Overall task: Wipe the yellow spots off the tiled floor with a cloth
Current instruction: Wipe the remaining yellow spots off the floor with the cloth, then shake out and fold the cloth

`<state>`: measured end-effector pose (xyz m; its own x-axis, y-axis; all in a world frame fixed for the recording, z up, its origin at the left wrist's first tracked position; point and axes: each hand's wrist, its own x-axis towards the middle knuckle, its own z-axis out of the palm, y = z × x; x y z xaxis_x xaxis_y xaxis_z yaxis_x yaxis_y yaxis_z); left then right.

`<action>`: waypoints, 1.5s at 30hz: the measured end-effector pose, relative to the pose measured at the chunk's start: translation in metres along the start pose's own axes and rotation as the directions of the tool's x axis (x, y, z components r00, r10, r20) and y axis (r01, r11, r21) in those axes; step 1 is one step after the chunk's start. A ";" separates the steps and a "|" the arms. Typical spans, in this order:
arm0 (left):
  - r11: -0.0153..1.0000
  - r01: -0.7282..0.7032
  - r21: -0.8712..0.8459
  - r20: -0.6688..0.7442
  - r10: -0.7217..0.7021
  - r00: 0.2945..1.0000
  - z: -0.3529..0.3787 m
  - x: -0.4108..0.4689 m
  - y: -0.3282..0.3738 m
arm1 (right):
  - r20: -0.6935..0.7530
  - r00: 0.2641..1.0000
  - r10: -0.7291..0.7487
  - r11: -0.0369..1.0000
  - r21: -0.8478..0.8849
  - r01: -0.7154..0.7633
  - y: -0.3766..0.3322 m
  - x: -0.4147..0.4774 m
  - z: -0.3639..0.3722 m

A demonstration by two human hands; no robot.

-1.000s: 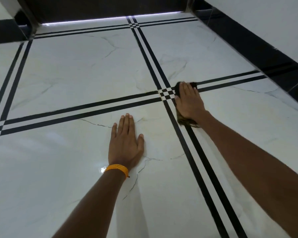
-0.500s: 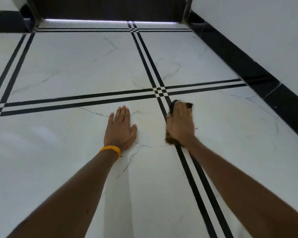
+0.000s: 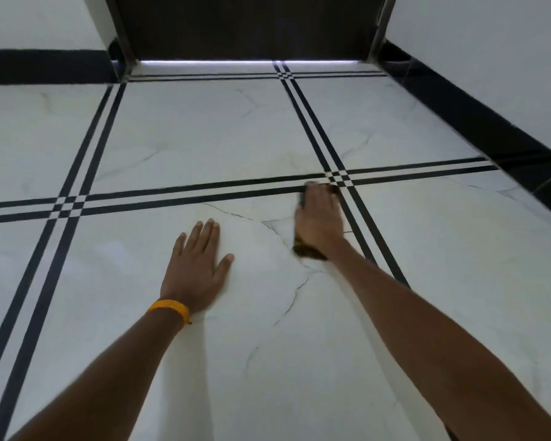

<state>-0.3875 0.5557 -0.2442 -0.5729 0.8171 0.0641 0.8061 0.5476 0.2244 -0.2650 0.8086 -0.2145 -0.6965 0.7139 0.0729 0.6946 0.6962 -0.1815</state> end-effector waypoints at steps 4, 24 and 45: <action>1.000 0.000 -0.005 0.001 0.000 1.000 0.001 -0.002 -0.001 | 0.109 0.939 -0.326 0.945 0.038 0.323 -0.015 -0.064 0.007; 1.000 -0.006 0.014 -0.002 0.006 1.000 -0.003 0.002 0.002 | 0.022 0.996 0.088 0.996 -0.026 -0.088 0.029 -0.008 0.000; 0.958 0.286 -0.039 0.382 -0.250 0.890 -0.072 0.004 0.067 | 0.299 0.888 0.349 0.684 0.566 -0.459 -0.015 -0.121 -0.040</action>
<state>-0.3467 0.5824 -0.1589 -0.6547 0.6591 -0.3702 0.6024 0.7507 0.2711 -0.1841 0.7150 -0.1814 -0.4305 0.8543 -0.2914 0.6929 0.1059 -0.7132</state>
